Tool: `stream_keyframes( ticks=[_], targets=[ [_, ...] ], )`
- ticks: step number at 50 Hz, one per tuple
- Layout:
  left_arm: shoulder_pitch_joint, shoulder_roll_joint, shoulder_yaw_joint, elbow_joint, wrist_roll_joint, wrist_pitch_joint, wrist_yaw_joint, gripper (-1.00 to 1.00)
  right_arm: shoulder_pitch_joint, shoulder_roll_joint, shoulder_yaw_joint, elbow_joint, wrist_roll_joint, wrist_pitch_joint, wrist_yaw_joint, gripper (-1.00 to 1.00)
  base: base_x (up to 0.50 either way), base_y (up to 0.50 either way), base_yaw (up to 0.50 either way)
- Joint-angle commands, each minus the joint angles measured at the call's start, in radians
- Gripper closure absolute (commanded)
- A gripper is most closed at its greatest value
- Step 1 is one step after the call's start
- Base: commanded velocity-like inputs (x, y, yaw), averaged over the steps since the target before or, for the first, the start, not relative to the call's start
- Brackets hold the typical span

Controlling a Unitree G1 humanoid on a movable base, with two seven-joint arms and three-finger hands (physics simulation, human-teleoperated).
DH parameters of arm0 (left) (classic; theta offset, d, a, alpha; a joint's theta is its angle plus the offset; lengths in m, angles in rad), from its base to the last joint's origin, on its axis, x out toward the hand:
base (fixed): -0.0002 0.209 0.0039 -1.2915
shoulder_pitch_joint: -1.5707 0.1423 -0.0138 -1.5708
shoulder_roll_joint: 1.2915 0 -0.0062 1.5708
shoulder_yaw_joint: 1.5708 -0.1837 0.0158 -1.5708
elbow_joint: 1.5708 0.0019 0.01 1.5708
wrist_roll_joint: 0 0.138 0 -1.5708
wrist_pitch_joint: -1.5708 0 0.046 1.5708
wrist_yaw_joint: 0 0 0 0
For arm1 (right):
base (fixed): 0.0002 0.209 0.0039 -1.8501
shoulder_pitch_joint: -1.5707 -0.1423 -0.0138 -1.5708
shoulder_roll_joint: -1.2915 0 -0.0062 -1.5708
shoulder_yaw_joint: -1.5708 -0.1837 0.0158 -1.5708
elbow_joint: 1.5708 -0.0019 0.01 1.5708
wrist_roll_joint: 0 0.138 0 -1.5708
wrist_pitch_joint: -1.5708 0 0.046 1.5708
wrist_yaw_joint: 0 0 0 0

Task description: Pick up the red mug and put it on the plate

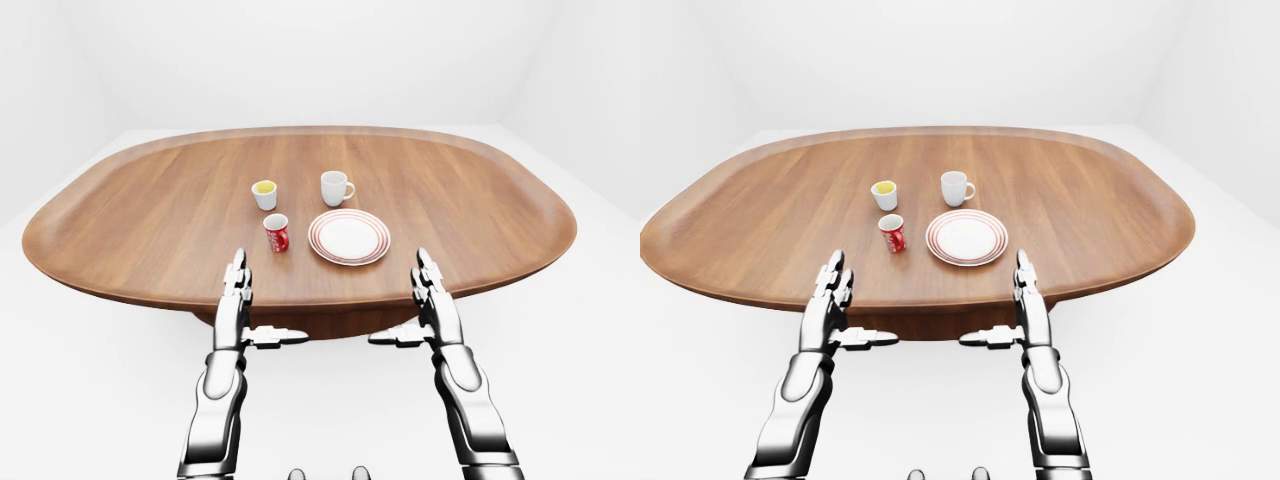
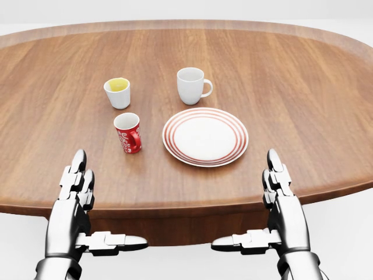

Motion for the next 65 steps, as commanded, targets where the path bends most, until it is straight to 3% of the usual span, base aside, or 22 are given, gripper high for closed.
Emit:
stream_keyframes(
  ticks=[1, 34, 62, 65],
  targets=[
    [0.007, -0.001, -0.002, -0.020, -0.002, 0.010, -0.002, -1.00, 0.007, -0.002, -0.005, 0.000, -0.002, -0.003, 0.007, -1.00, 0.00, 0.00, 0.00],
    [0.015, -0.003, -0.006, -0.039, -0.009, 0.020, -0.007, -1.00, 0.006, 0.000, 0.003, 0.015, -0.010, -0.008, 0.012, -1.00, 0.00, 0.00, 0.00],
    [-0.004, 0.000, 0.002, 0.005, -0.013, 0.007, -0.010, -1.00, -0.003, 0.002, 0.006, 0.027, 0.000, -0.016, 0.018, -1.00, 0.00, 0.24, 0.00],
    [-0.027, 0.001, 0.001, 0.014, -0.014, 0.031, -0.012, -1.00, -0.022, 0.000, 0.003, 0.024, 0.010, 0.007, 0.021, -1.00, 0.00, 0.00, 0.00]
  ],
)
